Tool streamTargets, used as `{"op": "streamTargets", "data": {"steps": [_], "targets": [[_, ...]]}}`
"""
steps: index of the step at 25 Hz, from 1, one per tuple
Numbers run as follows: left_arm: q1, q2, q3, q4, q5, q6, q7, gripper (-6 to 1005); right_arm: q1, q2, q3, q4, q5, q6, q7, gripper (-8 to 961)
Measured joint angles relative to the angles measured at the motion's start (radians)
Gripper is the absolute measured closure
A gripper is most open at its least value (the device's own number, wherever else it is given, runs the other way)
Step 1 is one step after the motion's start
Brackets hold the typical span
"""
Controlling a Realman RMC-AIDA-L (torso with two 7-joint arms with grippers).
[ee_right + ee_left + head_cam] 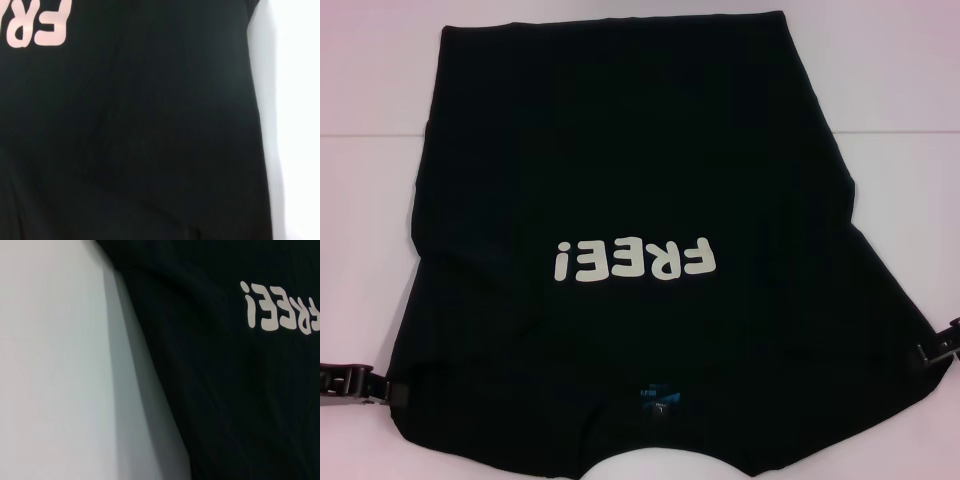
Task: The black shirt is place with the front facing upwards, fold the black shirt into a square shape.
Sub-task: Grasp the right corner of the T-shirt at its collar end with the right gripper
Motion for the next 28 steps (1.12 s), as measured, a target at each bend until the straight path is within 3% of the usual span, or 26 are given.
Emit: {"op": "streamTargets", "data": {"steps": [28], "targets": [[0.003,0.000,0.000,0.000,0.000,0.000,0.001,1001,0.011,0.020,-0.020,0.008,-0.009,0.005,-0.002,86]]}}
